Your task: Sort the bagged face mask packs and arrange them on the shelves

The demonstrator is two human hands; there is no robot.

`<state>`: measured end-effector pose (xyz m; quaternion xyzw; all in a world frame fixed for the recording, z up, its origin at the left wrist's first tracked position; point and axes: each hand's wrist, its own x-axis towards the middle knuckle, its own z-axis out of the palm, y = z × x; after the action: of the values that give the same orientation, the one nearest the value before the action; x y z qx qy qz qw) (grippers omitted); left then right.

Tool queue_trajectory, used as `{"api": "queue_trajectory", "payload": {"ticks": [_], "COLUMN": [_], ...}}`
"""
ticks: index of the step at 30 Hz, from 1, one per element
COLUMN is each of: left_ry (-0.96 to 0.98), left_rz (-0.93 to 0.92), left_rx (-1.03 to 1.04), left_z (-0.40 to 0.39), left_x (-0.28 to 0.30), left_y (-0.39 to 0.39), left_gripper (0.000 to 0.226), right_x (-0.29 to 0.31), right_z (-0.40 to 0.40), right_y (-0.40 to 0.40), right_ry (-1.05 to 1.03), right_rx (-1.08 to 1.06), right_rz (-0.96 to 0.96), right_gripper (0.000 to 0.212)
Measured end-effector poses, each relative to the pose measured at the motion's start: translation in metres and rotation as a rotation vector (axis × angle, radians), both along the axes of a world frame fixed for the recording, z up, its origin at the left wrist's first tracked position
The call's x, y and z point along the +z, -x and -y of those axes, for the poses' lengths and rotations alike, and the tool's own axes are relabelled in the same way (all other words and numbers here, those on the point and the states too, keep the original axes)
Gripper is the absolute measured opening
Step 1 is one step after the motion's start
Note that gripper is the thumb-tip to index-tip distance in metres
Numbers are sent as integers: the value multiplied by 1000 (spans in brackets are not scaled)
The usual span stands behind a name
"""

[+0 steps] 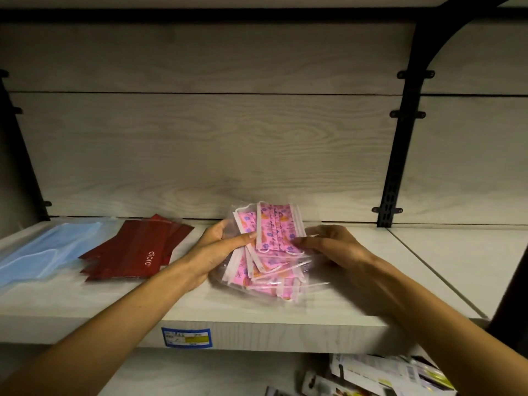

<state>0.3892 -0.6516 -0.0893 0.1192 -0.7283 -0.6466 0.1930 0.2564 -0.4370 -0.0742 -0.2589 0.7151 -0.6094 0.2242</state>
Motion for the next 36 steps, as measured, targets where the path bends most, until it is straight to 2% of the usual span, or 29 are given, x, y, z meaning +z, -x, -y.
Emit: {"api": "queue_trajectory", "payload": {"ticks": [2,5,9,13,18,20,24,28,31,34,36], "left_ry": [-7,20,35,1,-6,-23,6,-17,-25,-43,-55], "left_rz": [20,71,76,33,-35,-63,-95,-133,-129,-114,-114], "left_rx": [19,34,37,45,51,61,64,111,122,115,109], "left_z": [0,3,8,7,5,5,0,-4,-4,-3,-2], "left_x": [0,1,0,1,5,5,7,7,7,6,5], "left_y": [1,2,1,-1,-6,-7,-9,-6,-6,-4,-2], "left_gripper": [35,28,41,47,58,68,56,61,57,54,48], "right_x": [0,3,7,7,1,0,2,2,2,2,-2], "right_z": [-3,-11,-16,-19,-19,-19,-17,-16,-16,-13,-8], "right_y": [0,3,9,7,-1,0,2,1,-2,-1,5], "right_ry": [55,239,239,198,222,227,262,309,304,238,100], "right_rx": [-15,-116,-218,-142,6,29,102,221,233,81,-94], "right_rz": [6,17,26,155,267,311,374,359,292,233,50], "right_gripper": [20,13,14,20,43,39,38,40,27,14,12]}}
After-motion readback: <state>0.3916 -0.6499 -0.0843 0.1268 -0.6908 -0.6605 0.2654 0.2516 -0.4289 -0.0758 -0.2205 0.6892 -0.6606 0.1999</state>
